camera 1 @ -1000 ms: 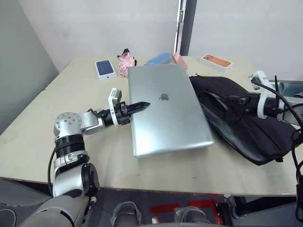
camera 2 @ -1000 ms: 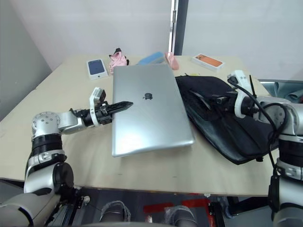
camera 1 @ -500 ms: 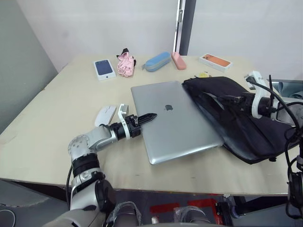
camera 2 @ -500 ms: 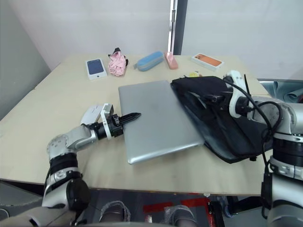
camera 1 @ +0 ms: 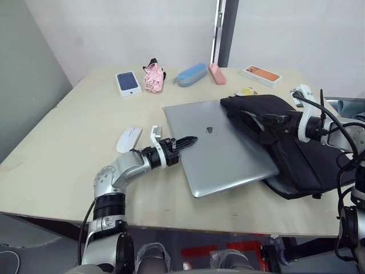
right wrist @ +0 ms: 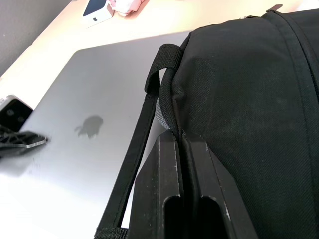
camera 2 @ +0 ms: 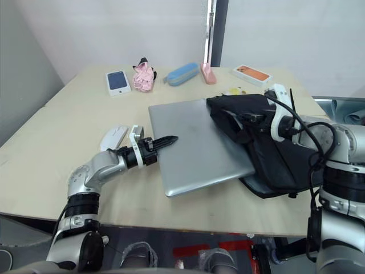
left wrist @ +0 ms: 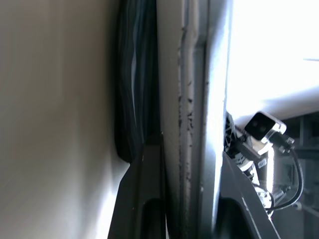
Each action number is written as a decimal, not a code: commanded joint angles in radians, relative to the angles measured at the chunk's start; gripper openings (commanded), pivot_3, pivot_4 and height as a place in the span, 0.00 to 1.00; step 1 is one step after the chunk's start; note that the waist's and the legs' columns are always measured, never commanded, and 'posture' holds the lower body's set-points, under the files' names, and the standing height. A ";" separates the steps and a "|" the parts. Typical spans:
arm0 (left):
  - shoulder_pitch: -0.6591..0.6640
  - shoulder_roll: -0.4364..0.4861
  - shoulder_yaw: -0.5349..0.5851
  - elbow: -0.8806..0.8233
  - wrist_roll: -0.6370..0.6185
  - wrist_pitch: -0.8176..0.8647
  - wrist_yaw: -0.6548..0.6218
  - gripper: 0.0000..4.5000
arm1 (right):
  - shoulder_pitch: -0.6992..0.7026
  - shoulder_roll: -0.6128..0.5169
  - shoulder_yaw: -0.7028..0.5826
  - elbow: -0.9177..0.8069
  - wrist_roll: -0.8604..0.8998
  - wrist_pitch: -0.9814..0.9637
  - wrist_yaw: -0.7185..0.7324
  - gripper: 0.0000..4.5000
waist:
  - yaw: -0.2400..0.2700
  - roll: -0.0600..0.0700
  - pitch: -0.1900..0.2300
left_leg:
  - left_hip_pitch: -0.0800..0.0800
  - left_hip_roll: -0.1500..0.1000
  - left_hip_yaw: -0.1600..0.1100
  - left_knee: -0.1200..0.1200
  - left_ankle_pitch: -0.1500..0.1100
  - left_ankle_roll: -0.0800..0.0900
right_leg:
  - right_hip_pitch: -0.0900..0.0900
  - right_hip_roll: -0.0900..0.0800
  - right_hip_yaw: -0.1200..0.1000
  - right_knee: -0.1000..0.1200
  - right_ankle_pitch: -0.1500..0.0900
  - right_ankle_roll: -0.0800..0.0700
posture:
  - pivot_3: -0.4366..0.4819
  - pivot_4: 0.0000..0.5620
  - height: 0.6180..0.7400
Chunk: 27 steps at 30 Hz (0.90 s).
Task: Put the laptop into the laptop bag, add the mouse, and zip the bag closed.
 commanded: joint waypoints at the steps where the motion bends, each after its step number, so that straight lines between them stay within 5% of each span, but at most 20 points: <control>1: -0.004 0.002 -0.008 -0.069 -0.080 0.014 -0.060 0.07 | -0.020 -0.006 -0.018 -0.035 0.025 -0.020 0.005 0.01 | -0.004 0.000 0.000 | 0.000 0.000 0.000 0.000 0.000 0.000 | 0.000 0.000 0.000 0.000 0.000 0.000 | 0.48 0.27 1.00; 11: -0.032 -0.009 -0.054 -0.025 -0.080 -0.027 -0.070 0.07 | -0.045 0.043 0.001 -0.043 0.048 -0.007 -0.017 0.01 | -0.005 0.000 0.000 | 0.001 0.000 0.001 0.003 0.000 0.000 | 0.000 0.000 0.002 0.003 -0.001 -0.002 | 0.48 0.27 1.00; 27: -0.047 0.040 -0.155 -0.031 -0.064 -0.099 -0.107 0.07 | -0.031 0.480 -0.210 -0.210 0.134 0.207 -0.357 0.01 | -0.006 0.001 0.000 | 0.002 0.000 0.001 0.004 0.000 0.000 | 0.000 0.000 0.002 0.005 0.003 0.006 | 0.48 0.27 1.00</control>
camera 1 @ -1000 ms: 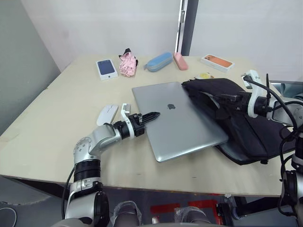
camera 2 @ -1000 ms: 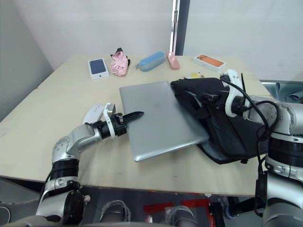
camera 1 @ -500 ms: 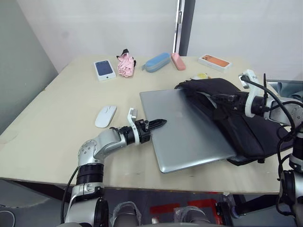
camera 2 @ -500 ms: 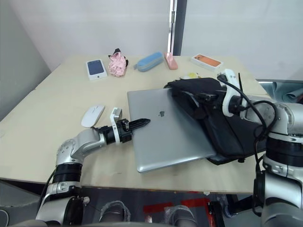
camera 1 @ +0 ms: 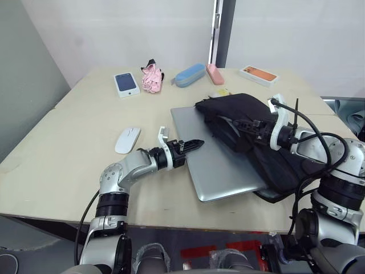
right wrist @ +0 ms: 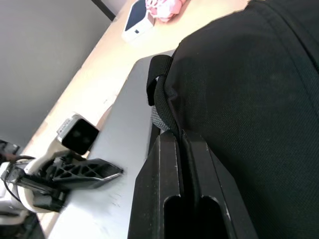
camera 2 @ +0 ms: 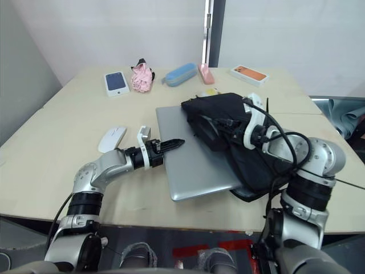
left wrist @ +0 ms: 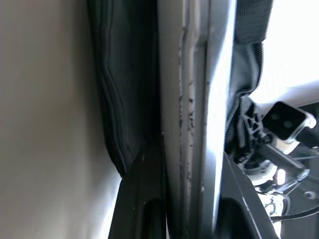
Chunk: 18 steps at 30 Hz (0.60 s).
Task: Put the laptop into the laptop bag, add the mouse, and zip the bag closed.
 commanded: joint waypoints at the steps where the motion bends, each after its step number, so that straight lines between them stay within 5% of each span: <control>1: -0.031 0.003 -0.011 -0.045 -0.063 -0.010 -0.084 0.07 | -0.009 0.046 -0.025 -0.072 0.038 0.012 -0.067 0.01 | 0.000 0.000 0.000 | 0.000 0.000 0.000 0.000 0.000 0.000 | 0.000 0.000 0.000 0.000 0.000 0.000 | 0.48 0.27 1.00; 18: -0.018 0.053 -0.021 -0.076 0.108 -0.089 -0.203 0.07 | 0.071 0.221 -0.109 -0.067 0.331 0.012 -0.430 0.01 | -0.002 0.001 0.000 | 0.001 0.000 0.000 -0.001 0.000 -0.001 | 0.000 0.000 0.000 0.000 0.002 0.004 | 0.48 0.27 1.00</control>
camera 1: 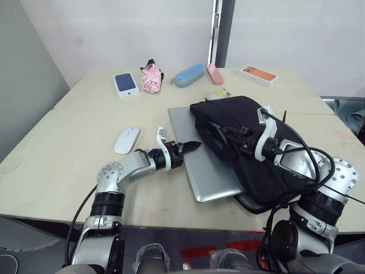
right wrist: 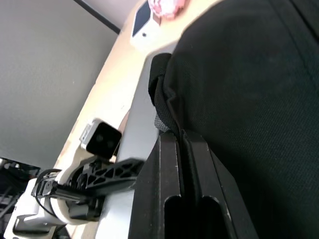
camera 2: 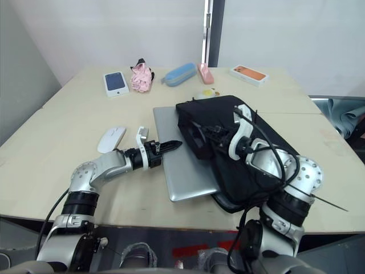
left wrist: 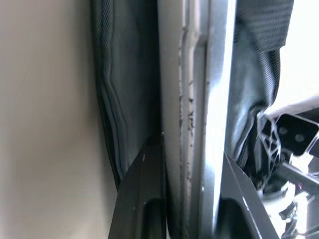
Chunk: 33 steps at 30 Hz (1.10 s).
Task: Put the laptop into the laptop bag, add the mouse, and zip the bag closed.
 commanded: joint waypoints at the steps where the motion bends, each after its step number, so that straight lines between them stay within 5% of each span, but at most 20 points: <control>1: -0.023 -0.012 0.025 -0.075 0.012 -0.028 -0.084 0.07 | -0.022 0.022 -0.040 -0.005 0.070 0.003 -0.087 0.01 | 0.000 0.000 0.000 | 0.000 0.000 0.000 0.000 0.000 0.000 | 0.000 0.000 0.000 0.000 0.000 0.000 | 0.48 0.27 1.00; 12: -0.059 -0.134 0.026 -0.044 0.085 -0.080 -0.053 0.07 | -0.043 -0.017 0.066 0.119 0.421 -0.196 -0.405 0.01 | 0.002 0.000 0.000 | -0.001 -0.001 0.000 0.000 0.000 -0.001 | 0.000 -0.001 0.000 -0.001 0.000 0.001 | 0.48 0.27 1.00; 17: -0.073 -0.164 0.038 -0.060 -0.039 -0.088 0.109 0.07 | 0.013 -0.101 0.196 0.122 0.572 -0.327 -0.494 0.01 | 0.000 0.000 0.000 | -0.001 -0.001 -0.001 0.000 0.000 -0.001 | 0.000 -0.001 -0.001 -0.001 0.000 0.002 | 0.48 0.27 1.00; 23: -0.092 -0.070 -0.001 -0.055 -0.194 -0.025 0.164 0.07 | 0.051 -0.224 0.318 0.123 0.690 -0.456 -0.518 0.01 | -0.001 0.000 0.000 | -0.001 -0.001 -0.001 0.000 0.000 -0.001 | 0.000 -0.001 -0.001 0.000 0.000 0.002 | 0.48 0.27 1.00; 33: -0.077 -0.102 -0.052 0.010 0.004 -0.025 0.039 0.07 | 0.065 -0.329 0.450 0.097 0.783 -0.612 -0.511 0.01 | 0.002 0.000 0.000 | -0.004 -0.007 -0.002 0.002 0.000 0.000 | 0.000 -0.007 -0.001 -0.001 0.001 0.006 | 0.48 0.27 1.00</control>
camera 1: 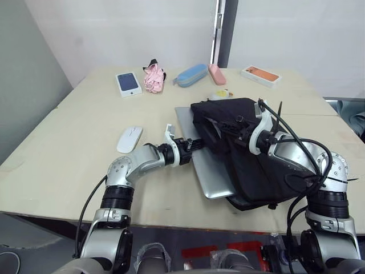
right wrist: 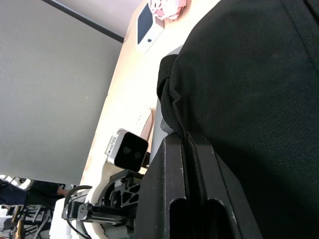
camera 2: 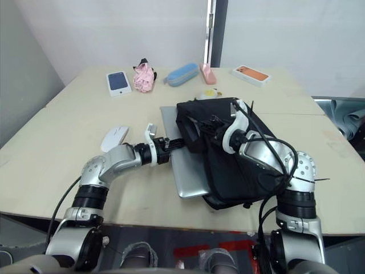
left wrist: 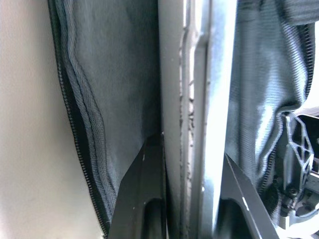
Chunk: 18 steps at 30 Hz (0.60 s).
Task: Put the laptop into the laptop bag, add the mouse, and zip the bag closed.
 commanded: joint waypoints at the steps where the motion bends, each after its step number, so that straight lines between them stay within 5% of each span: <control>1: -0.026 -0.041 -0.006 -0.010 0.052 -0.011 -0.104 0.07 | -0.013 -0.008 0.036 -0.050 0.071 -0.078 -0.005 0.01 | -0.001 0.000 0.000 | 0.000 -0.001 0.000 0.000 0.000 0.000 | 0.000 -0.001 0.000 0.000 0.000 0.000 | 0.48 0.27 1.00; 8: -0.063 -0.071 0.012 0.040 0.214 -0.034 -0.254 0.07 | -0.032 0.009 0.092 -0.079 0.107 -0.153 -0.028 0.01 | -0.007 0.000 0.000 | -0.002 -0.005 0.000 0.001 0.000 0.001 | 0.000 -0.004 0.000 0.000 0.000 0.003 | 0.48 0.27 1.00; 18: -0.084 -0.134 0.046 0.097 0.298 0.003 -0.310 0.07 | -0.067 0.045 0.110 -0.101 0.107 -0.189 -0.051 0.01 | -0.004 0.000 0.000 | -0.008 -0.006 -0.004 0.002 0.001 0.004 | -0.001 -0.005 -0.003 -0.001 0.001 0.003 | 0.48 0.27 1.00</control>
